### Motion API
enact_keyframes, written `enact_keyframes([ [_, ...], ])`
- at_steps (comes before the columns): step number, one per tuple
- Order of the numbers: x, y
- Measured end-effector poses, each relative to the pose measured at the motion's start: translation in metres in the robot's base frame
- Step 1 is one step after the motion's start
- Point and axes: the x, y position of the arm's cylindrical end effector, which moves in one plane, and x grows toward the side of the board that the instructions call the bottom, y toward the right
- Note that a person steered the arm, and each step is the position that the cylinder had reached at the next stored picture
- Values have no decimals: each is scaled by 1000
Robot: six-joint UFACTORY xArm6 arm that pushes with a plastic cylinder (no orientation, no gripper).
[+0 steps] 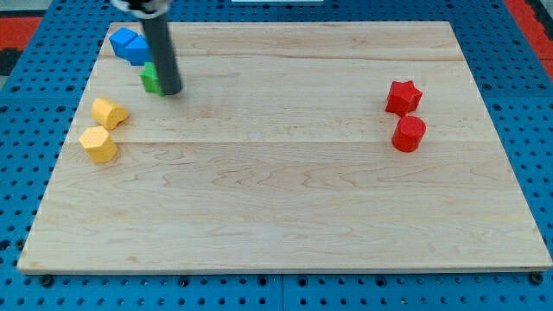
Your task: Point at the red star
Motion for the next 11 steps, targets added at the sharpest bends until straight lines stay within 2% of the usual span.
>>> enact_keyframes([
  [1,-13,-23],
  [2,-19,-12],
  [3,-14,66],
  [4,-15,182],
  [5,-23,269],
  [7,-35,342],
  [8,-77,395],
  [9,-76,476],
  [10,-68,525],
  [11,-44,524],
])
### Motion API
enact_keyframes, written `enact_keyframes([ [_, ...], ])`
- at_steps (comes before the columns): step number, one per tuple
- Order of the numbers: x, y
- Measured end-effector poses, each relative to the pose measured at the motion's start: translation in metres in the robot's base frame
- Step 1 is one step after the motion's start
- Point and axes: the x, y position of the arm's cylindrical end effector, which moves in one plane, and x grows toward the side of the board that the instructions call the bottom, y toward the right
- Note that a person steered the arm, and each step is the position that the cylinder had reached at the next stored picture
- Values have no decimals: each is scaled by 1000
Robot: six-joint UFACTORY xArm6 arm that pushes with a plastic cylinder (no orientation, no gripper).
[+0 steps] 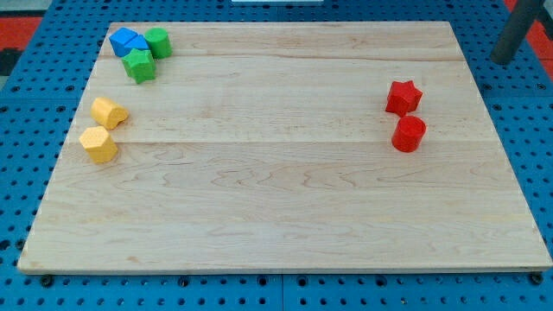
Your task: Point at the red star
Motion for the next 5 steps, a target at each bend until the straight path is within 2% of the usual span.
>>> enact_keyframes([
  [1,29,-8],
  [3,31,-28],
  [5,59,-108],
])
